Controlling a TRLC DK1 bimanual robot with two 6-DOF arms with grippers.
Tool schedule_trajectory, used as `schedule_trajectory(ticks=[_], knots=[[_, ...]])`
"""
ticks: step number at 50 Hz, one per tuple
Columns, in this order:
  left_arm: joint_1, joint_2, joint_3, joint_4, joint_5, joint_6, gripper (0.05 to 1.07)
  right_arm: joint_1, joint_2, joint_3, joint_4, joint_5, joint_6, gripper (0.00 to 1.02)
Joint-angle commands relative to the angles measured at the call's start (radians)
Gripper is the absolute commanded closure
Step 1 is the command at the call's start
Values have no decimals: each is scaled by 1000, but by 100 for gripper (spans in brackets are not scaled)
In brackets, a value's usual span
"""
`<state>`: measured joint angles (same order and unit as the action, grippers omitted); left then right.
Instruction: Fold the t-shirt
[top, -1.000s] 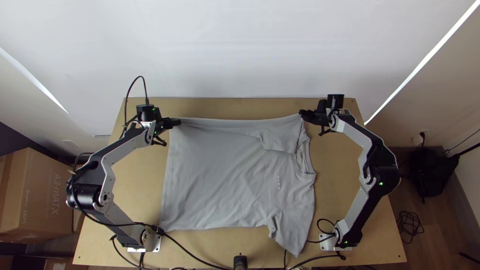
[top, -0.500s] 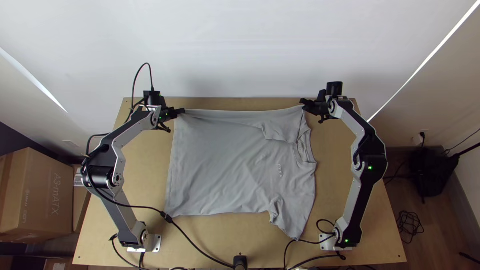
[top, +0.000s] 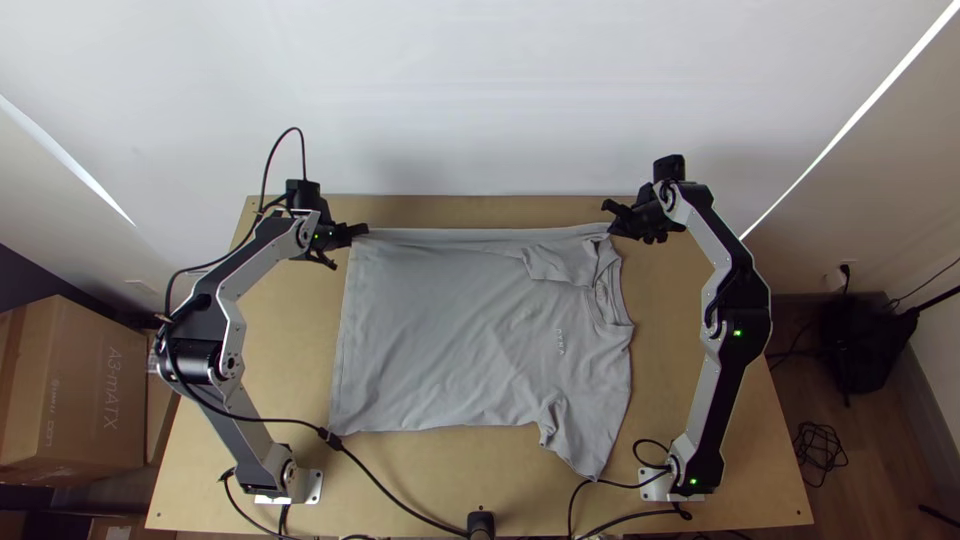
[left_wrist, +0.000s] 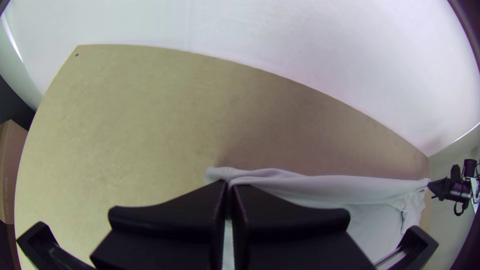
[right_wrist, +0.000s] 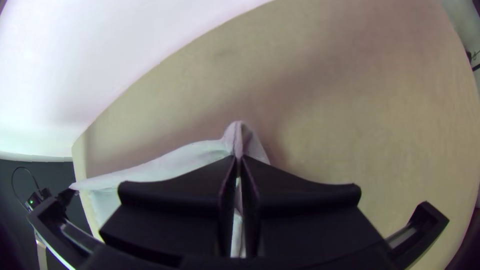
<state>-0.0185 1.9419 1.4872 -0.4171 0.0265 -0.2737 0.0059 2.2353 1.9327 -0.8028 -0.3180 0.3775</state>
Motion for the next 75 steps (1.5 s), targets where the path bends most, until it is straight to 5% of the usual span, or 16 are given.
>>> schedule_trajectory(ticks=[1,38,75], knots=[[2,-64,-67,14,4,-18,105,0,-42,-32,-29,13,-5,100],[2,-215,-375,153,4,-35,105,57,-341,-535,155,13,-6,100],[52,-241,-518,267,4,-28,105,6,-396,-715,266,79,-11,100]])
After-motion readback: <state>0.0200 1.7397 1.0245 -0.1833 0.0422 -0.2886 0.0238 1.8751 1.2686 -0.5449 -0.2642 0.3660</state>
